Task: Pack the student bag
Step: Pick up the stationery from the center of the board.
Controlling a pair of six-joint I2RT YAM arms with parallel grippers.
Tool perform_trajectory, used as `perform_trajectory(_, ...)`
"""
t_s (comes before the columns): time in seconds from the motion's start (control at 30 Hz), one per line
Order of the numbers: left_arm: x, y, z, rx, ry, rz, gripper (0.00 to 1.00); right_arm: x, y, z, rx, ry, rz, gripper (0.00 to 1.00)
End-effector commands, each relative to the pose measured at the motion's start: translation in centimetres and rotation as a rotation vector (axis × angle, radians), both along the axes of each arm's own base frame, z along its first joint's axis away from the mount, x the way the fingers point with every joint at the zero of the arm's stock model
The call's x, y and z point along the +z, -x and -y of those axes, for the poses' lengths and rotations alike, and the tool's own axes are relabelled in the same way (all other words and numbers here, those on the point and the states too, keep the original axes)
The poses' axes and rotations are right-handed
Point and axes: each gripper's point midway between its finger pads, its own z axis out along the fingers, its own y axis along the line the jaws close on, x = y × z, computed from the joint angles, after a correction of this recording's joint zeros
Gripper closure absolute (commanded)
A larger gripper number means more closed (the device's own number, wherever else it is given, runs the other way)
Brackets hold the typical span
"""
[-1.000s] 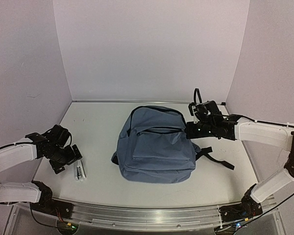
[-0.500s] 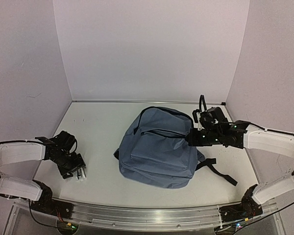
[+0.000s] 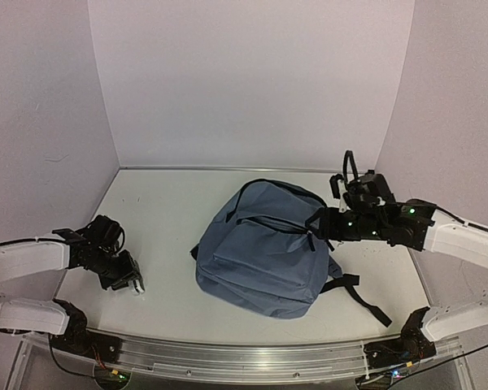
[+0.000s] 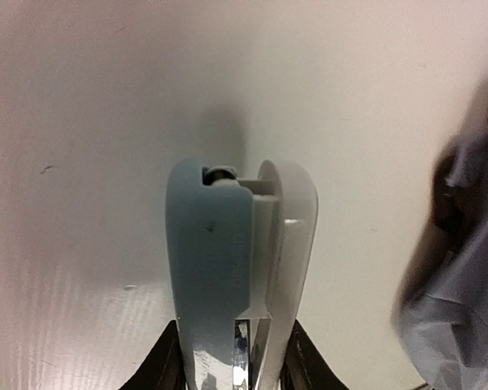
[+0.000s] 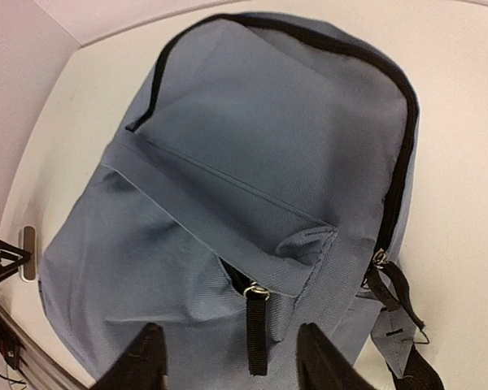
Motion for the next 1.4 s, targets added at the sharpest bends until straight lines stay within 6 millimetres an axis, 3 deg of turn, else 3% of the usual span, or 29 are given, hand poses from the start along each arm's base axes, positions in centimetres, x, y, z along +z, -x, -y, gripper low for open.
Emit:
perform_trajectory(0.0,8.3,-3.1,5.6,-0.249,0.212,0.340,0.79,7.1,0.4,-1.3,0.051,-0.134,0.139,0.35)
perform_trajectory(0.17,17.5,-3.6,11.7,-0.496,0.438,0.612,0.79,11.0,2.1,-5.4,0.197,-0.342,0.183,0.28)
perform_trajectory(0.3,24.1,-2.6,16.6,-0.695,0.635,0.784,0.78,13.0,3.0,-9.1,0.300,-0.552,0.168,0.26)
perform_trajectory(0.53,29.0,1.2,23.7,-0.971,0.813,0.844,0.78,14.6,5.2,-15.1,0.473,-0.726,0.122,0.26)
perform_trajectory(0.7,30.6,3.8,26.4,-1.062,0.912,0.867,0.79,14.2,5.6,-16.8,0.516,-0.758,0.103,0.25)
perform_trajectory(0.87,30.4,5.3,27.6,-1.108,0.962,0.835,0.79,14.0,6.0,-17.2,0.546,-0.775,0.109,0.26)
perform_trajectory(1.07,30.5,6.6,27.9,-1.142,1.006,0.816,0.79,14.2,6.6,-17.1,0.577,-0.820,0.115,0.52)
perform_trajectory(1.27,31.1,6.9,27.7,-1.130,1.045,0.831,0.81,14.0,7.8,-17.8,0.647,-0.830,0.094,0.51)
perform_trajectory(1.37,31.0,6.9,27.7,-1.124,1.052,0.822,0.82,14.0,8.3,-18.1,0.675,-0.831,0.093,0.60)
